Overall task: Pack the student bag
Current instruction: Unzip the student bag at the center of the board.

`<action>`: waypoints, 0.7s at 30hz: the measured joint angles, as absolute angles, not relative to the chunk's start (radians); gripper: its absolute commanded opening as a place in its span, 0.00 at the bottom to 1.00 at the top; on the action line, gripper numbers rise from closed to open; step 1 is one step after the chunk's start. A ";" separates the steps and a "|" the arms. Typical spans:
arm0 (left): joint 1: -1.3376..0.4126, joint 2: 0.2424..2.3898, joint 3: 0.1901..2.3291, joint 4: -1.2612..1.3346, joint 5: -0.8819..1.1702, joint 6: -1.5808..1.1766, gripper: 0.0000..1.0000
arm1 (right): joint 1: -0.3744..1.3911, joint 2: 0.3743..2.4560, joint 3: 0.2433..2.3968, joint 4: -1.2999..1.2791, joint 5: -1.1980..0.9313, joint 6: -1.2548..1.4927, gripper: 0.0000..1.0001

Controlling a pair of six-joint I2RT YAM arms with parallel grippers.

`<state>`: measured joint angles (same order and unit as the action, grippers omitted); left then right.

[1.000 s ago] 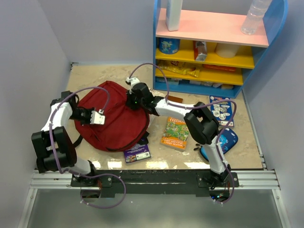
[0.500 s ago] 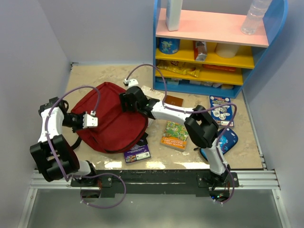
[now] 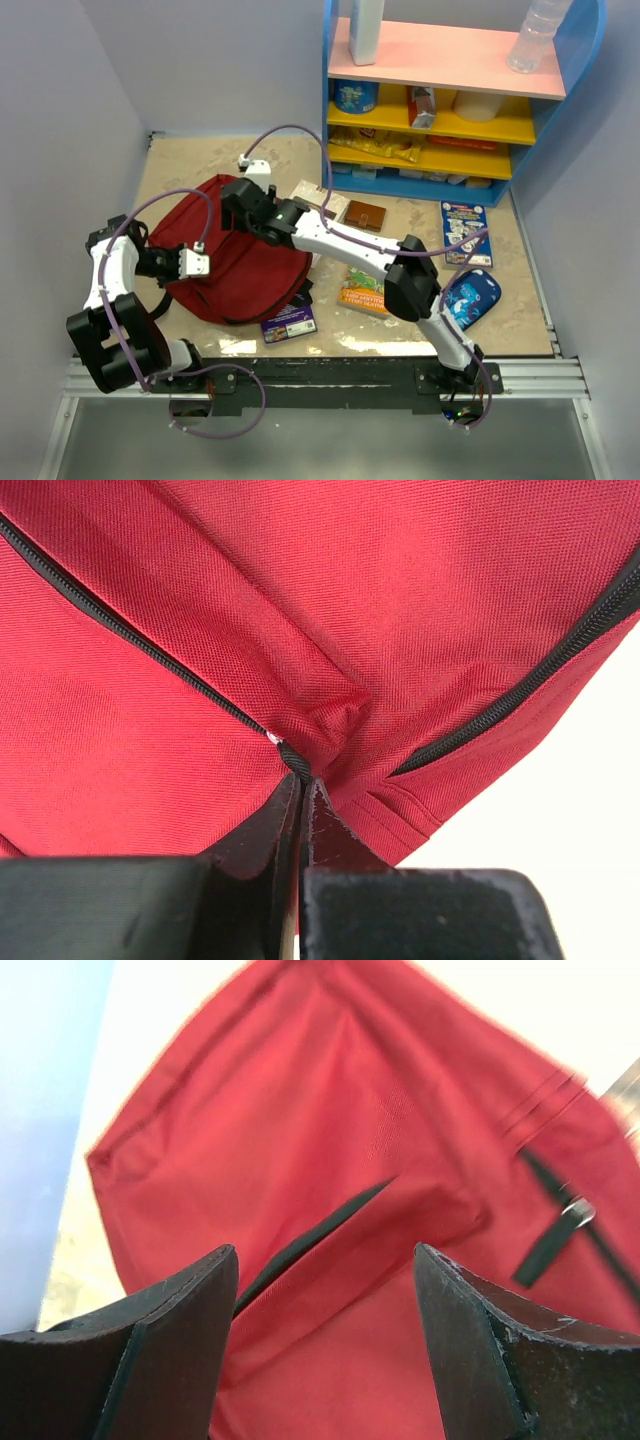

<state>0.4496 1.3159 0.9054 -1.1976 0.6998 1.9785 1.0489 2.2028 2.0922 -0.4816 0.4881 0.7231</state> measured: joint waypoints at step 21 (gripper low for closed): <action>0.450 1.308 0.905 -1.197 0.715 1.979 0.00 | 1.080 2.356 2.097 -0.603 0.480 0.804 0.46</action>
